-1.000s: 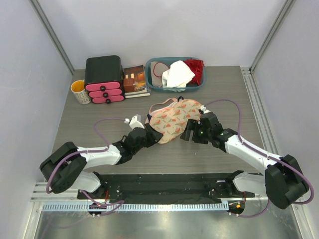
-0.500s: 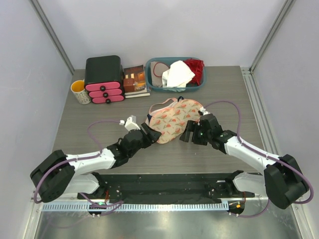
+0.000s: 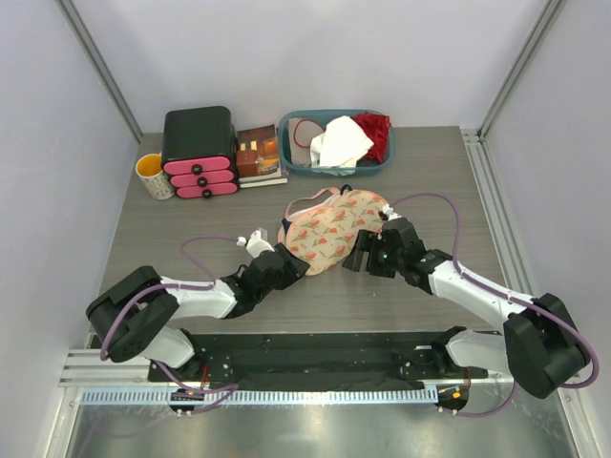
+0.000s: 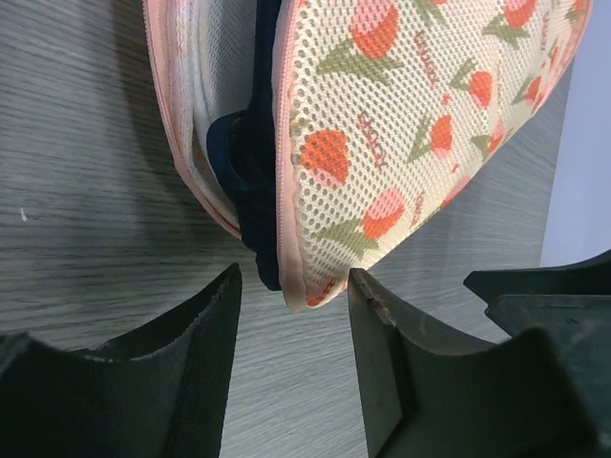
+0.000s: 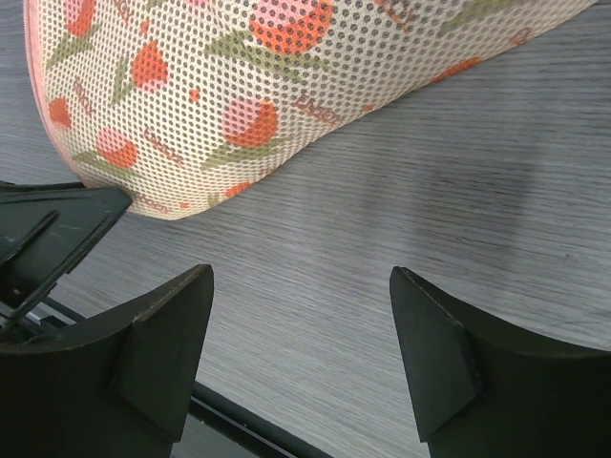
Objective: Place the bra in the laundry bag and zip it closed
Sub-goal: Pick up the laundry bag at the center of the board.
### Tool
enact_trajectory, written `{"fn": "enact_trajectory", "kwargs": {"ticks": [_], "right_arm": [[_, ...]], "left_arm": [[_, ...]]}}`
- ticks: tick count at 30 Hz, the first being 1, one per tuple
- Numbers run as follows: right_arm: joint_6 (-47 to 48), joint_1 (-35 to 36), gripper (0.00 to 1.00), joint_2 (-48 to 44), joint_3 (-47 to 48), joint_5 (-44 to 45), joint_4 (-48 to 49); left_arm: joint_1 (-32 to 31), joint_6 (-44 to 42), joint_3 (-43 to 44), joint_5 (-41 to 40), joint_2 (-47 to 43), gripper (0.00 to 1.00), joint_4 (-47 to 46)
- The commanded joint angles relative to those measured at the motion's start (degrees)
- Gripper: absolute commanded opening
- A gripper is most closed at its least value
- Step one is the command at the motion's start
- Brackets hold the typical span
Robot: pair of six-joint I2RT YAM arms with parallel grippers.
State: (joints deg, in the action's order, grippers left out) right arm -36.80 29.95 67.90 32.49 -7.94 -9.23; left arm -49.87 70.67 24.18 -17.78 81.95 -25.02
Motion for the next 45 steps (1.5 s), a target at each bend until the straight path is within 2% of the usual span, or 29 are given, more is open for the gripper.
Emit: {"fn": "enact_trajectory", "kwargs": {"ticks": [1,9,18,19,24,26,27,28,30,31,32,37,40,45], "right_arm": [[-1.61,0.63,0.8,1.44,-0.41,-1.28,4.66],[-4.42,0.89,0.8,4.7,-0.85,-3.04,8.88],[-13.03,0.81,0.82,8.12,-1.02,-1.29,15.29],[-14.34,0.81,0.82,8.47,-1.03,-0.76,15.65],[-15.32,0.89,0.82,11.02,-0.24,-1.1,17.06],[-14.97,0.89,0.82,11.12,-0.06,-1.28,17.06],[-14.71,0.89,0.82,11.03,-0.15,-0.94,16.71],[-14.36,0.89,0.82,10.77,-0.15,-0.84,16.53],[-13.57,0.81,0.82,10.06,-0.23,-0.76,16.09],[-13.39,0.89,0.82,9.89,-0.32,-0.5,15.92],[-13.22,0.89,0.82,9.28,-0.5,-0.49,15.74],[-11.98,0.89,0.82,7.34,-1.55,-0.05,14.42],[-11.72,0.89,0.82,6.2,-2.17,0.04,14.07],[-11.46,0.81,0.82,5.14,-2.7,-0.49,14.07]], "left_arm": [[-0.06,-0.19,3.15,0.11,1.72,0.47,-5.83],[1.08,-0.8,3.85,-0.15,2.6,0.4,-6.71],[3.2,-5.9,7.01,1.17,5.58,0.08,-7.86],[3.2,-6.25,7.36,1.34,6.2,0.0,-7.59],[4.07,-7.48,8.33,-0.24,6.99,0.0,-4.96],[4.25,-8.36,8.25,-0.32,6.21,0.03,-4.08],[4.25,-9.23,8.16,-0.41,5.59,0.09,-3.64],[4.25,-9.5,8.16,-0.5,5.24,0.25,-3.03],[4.16,-10.64,8.16,-0.41,3.66,0.37,-1.1],[4.16,-11.52,7.99,-0.5,2.87,0.47,-0.39],[4.16,-11.7,7.72,-0.59,2.25,0.5,0.22],[4.25,-12.14,6.49,-1.2,-2.67,0.6,6.27],[4.43,-11.79,5.35,-1.73,-4.87,0.62,7.26],[9.96,-10.38,0.87,6.17,-3.21,0.61,-3.53]]}}
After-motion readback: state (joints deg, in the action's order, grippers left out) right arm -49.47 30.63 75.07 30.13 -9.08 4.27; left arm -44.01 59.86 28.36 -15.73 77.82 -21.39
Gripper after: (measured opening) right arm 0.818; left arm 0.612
